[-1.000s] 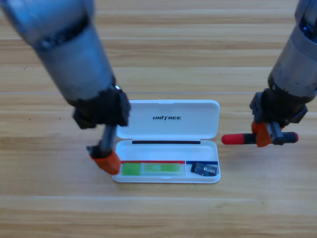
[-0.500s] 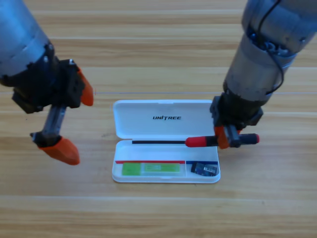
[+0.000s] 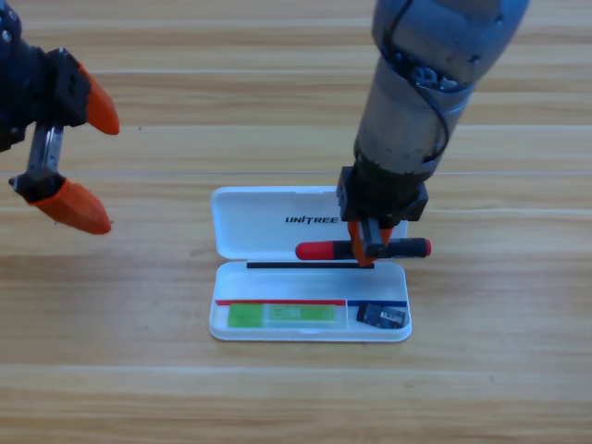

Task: Clean up eraser and pencils

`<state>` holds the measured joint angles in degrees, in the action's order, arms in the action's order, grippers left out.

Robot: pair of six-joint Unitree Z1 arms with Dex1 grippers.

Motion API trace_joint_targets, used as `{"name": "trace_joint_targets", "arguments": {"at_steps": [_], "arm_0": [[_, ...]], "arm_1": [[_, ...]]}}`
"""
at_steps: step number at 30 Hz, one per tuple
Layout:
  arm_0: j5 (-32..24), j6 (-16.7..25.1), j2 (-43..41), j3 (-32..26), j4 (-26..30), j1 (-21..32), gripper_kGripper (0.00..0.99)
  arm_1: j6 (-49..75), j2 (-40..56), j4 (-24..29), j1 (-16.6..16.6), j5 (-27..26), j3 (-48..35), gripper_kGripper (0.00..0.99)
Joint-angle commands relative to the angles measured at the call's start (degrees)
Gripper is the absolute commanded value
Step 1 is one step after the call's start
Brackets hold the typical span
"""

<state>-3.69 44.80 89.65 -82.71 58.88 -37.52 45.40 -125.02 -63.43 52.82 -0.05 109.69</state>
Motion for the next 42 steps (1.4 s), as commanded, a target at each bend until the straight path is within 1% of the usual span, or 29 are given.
{"name": "trace_joint_targets", "arguments": {"at_steps": [1, 6, 12, 13, 16, 22, 24, 26, 28, 31, 32, 33, 36, 37, 42], "arm_0": [[-3.7, -0.24, 1.41, 3.69, -3.33, 4.39, 0.99], [-7.56, -0.15, 2.64, 6.42, -8.7, 7.2, 0.99], [-8.79, -0.32, 2.64, 10.11, -15.2, 10.36, 0.968], [-8.97, -0.85, 2.64, 10.55, -15.99, 11.07, 0.946], [-10.64, -0.94, 3.08, 11.25, -17.31, 12.91, 0.833], [-11.61, -1.29, 4.31, 12.13, -20.74, 16.08, 0.604], [-12.22, -0.85, 5.01, 12.22, -21.26, 16.78, 0.541], [-14.16, 0.29, 5.63, 12.22, -21.53, 17.57, 0.426], [-15.39, 1.08, 6.15, 12.22, -22.23, 18.19, 0.337], [-17.14, 2.31, 7.56, 12.04, -23.2, 19.07, 0.135], [-17.85, 3.37, 8.0, 12.22, -23.9, 19.24, 0.041], [-18.29, 3.98, 8.35, 12.39, -24.6, 19.68, 0.0], [-18.37, 3.63, 9.05, 13.89, -27.86, 20.47, 0.0], [-18.37, 3.1, 9.32, 14.24, -28.38, 20.65, 0.0], [-18.37, 3.02, 10.11, 15.03, -29.44, 20.74, 0.0]], "arm_1": [[-1.98, -6.2, -4.25, 3.17, 0.49, 4.4, 0.0], [-2.68, -8.4, -5.3, 3.7, 0.93, 6.51, 0.0], [-2.95, -10.42, -5.48, 3.96, 1.37, 8.26, 0.0], [-2.95, -10.78, -5.48, 3.96, 1.46, 8.53, 0.0], [-2.95, -11.65, -5.48, 3.96, 1.55, 9.41, 0.0], [-3.03, -13.24, -5.48, 3.87, 1.99, 10.9, 0.0], [-2.95, -13.59, -5.48, 3.79, 2.34, 11.25, 0.0], [-2.95, -13.94, -5.48, 3.52, 2.51, 11.69, 0.0], [-2.95, -14.29, -5.48, 3.26, 2.69, 12.04, 0.0], [-2.86, -14.47, -5.48, 3.0, 2.78, 12.22, 0.0], [-2.86, -14.55, -5.48, 2.91, 2.78, 12.48, 0.0], [-2.86, -14.64, -5.48, 2.91, 2.78, 12.75, 0.0], [-2.86, -15.08, -5.48, 2.91, 2.78, 13.45, 0.0], [-2.95, -15.26, -5.48, 2.91, 2.78, 13.63, 0.0], [-2.95, -15.61, -5.48, 2.91, 2.78, 14.24, 0.0]]}}
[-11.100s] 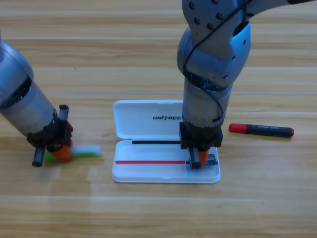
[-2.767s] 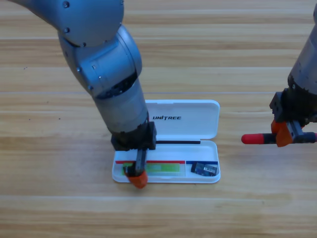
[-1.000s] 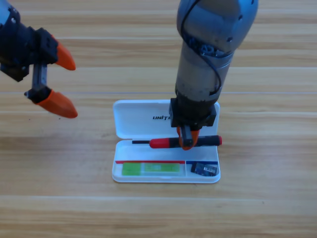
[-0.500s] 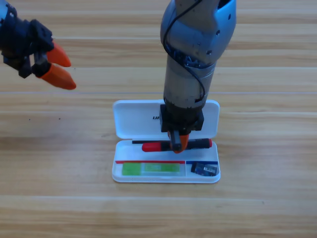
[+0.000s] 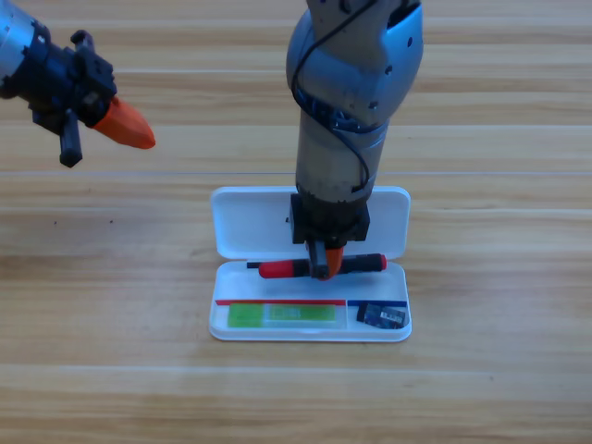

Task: Clean up eraser and pencils

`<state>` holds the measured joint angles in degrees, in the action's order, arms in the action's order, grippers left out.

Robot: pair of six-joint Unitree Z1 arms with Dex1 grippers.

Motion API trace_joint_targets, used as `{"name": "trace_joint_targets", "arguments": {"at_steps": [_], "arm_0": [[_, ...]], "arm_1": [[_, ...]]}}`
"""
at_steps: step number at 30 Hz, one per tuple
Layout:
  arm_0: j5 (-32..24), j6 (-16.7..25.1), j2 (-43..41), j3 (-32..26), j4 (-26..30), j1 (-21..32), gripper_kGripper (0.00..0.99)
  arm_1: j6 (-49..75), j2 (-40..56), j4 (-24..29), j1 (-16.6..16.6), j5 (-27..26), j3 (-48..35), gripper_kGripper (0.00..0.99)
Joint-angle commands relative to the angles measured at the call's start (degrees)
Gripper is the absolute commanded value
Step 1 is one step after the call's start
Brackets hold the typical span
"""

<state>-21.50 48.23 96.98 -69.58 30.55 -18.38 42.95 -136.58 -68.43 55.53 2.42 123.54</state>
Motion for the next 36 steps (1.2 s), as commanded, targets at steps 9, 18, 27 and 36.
{"name": "trace_joint_targets", "arguments": {"at_steps": [9, 18, 27, 36], "arm_0": [[-1.26, -0.77, 2.87, 2.17, -1.28, 1.77, 0.0], [-1.88, -0.95, 2.95, 2.52, -1.37, 2.04, 0.0], [-1.88, -0.95, 3.31, 2.52, -1.72, 2.04, 0.0], [-3.81, -1.56, 6.21, 0.85, -2.69, 2.04, 0.0]], "arm_1": [[-0.59, -3.95, -0.48, 0.19, 0.3, 0.48, 0.0], [-1.38, -3.78, -0.48, 0.37, 0.3, 0.48, 0.198], [-1.91, -3.69, -0.48, 0.37, 0.48, 0.3, 0.828], [-2.0, -0.97, -1.44, 0.45, 0.3, -1.37, 0.834]]}}
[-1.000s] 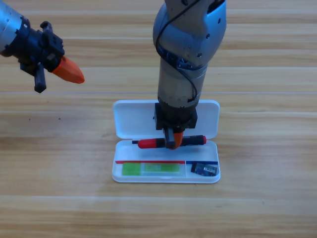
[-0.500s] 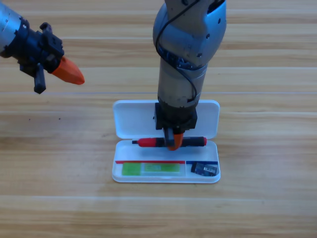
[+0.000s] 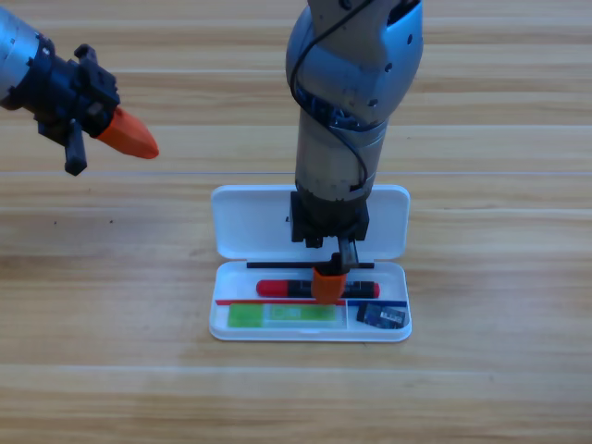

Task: Clean up eraser and pencils

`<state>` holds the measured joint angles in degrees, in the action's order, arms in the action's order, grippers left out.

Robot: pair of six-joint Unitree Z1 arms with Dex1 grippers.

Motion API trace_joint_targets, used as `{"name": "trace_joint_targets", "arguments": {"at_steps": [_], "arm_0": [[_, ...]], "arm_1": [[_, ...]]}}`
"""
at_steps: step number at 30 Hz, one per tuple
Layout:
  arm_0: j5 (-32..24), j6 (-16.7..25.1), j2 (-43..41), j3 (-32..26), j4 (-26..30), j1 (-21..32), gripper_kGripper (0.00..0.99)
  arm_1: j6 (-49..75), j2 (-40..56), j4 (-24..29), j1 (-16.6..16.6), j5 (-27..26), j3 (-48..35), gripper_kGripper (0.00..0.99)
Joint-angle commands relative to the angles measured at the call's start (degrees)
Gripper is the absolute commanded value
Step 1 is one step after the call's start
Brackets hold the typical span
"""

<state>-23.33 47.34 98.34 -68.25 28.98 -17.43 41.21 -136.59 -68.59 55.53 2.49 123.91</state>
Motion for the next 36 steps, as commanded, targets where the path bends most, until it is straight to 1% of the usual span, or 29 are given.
{"name": "trace_joint_targets", "arguments": {"at_steps": [1, 4, 7, 12, 15, 16, 18, 22, 23, 25, 28, 31, 34, 36], "arm_0": [[-2.42, -0.76, 5.63, -0.84, -1.3, 1.08, 0.0], [-3.91, -0.94, 8.09, -1.36, -2.35, 1.17, 0.0], [-4.79, -0.94, 9.94, -1.28, -4.2, 1.17, 0.0], [-4.97, -1.02, 11.52, -1.1, -5.87, 1.17, 0.0], [-5.06, -1.11, 12.05, -1.01, -6.57, 1.17, 0.0], [-5.23, -1.11, 12.14, -1.01, -6.75, 1.17, 0.0], [-5.41, -1.2, 12.58, -1.01, -7.1, 1.17, 0.0], [-5.41, -1.29, 13.63, -0.92, -8.06, 1.17, 0.0], [-5.41, -1.2, 13.81, -0.84, -8.33, 1.08, 0.0], [-5.41, -1.2, 14.42, -0.84, -8.59, 1.17, 0.0], [-5.41, -1.11, 15.12, -0.84, -9.12, 1.08, 0.0], [-5.41, -1.2, 15.56, -0.75, -9.65, 0.64, 0.0], [-5.41, -1.2, 15.83, -0.75, -9.91, 0.12, 0.0], [-5.32, -1.2, 16.09, -0.75, -10.09, -0.32, 0.0]], "arm_1": [[-0.16, 0.1, -1.28, 0.63, 0.06, -2.71, 0.834], [-0.16, 4.67, -1.37, 1.16, -0.56, -6.84, 0.834], [-0.16, 10.29, -1.37, 1.95, -1.79, -12.73, 0.834], [-0.78, 22.86, -1.37, 3.27, -4.78, -23.63, 0.834], [-1.31, 30.68, -1.37, 3.36, -5.83, -29.69, 0.834], [-1.39, 32.88, -1.37, 3.0, -6.18, -31.45, 0.834], [-1.39, 36.4, -1.37, 1.25, -7.06, -34.7, 0.834], [-1.04, 41.06, -0.4, -3.5, -9.52, -41.29, 0.834], [-0.87, 42.02, 0.74, -4.56, -10.49, -43.14, 0.834], [-0.69, 43.96, 4.61, -6.75, -13.21, -47.27, 0.888], [-0.69, 47.47, 14.1, -9.83, -17.52, -54.48, 0.911], [-0.78, 51.08, 23.68, -12.73, -24.46, -61.16, 0.916], [-2.71, 54.42, 31.59, -13.17, -31.5, -65.2, 0.919], [-3.77, 57.05, 34.49, -13.17, -35.71, -65.99, 0.93]]}}
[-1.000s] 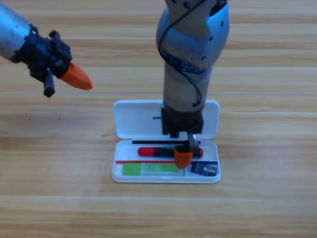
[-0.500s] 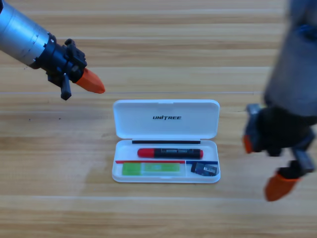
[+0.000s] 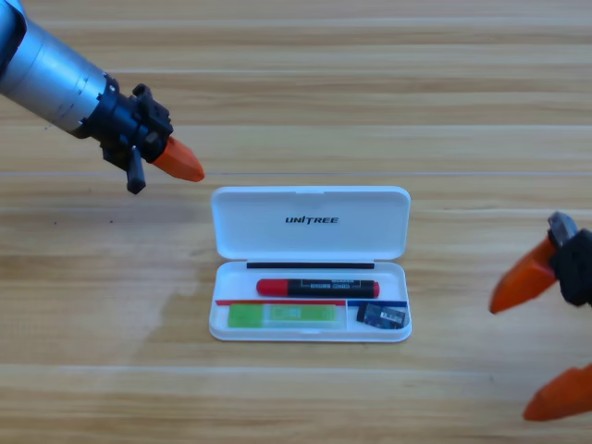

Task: Clean up eraser and pencils

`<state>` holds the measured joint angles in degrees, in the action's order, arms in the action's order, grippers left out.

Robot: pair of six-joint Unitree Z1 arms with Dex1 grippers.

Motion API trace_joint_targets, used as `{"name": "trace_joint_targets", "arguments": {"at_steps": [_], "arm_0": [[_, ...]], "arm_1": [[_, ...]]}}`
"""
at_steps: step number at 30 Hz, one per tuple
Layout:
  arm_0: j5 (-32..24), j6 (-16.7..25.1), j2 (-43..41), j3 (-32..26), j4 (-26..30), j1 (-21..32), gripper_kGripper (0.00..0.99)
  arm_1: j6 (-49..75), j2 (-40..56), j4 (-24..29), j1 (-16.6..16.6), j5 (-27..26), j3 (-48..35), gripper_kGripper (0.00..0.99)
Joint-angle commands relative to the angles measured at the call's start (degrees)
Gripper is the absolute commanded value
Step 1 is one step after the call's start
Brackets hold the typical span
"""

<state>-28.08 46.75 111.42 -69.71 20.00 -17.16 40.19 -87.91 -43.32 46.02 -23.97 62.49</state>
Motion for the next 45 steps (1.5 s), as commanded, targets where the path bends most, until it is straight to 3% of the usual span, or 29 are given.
{"name": "trace_joint_targets", "arguments": {"at_steps": [1, 18, 45], "arm_0": [[-0.57, -0.61, 3.19, 0.63, -1.1, -0.95, 0.0], [-0.66, -1.75, 7.05, -0.87, -4.18, -6.84, 0.0], [-1.89, -2.8, 5.47, -0.43, -2.16, -9.83, 0.0]], "arm_1": [[-3.01, 9.42, 9.84, -3.66, -9.87, -4.48, 0.93], [-7.76, 11.53, 10.28, -3.48, -13.12, 1.32, 0.931], [-8.64, 10.04, 10.28, -1.46, -13.03, 1.06, 0.931]]}}
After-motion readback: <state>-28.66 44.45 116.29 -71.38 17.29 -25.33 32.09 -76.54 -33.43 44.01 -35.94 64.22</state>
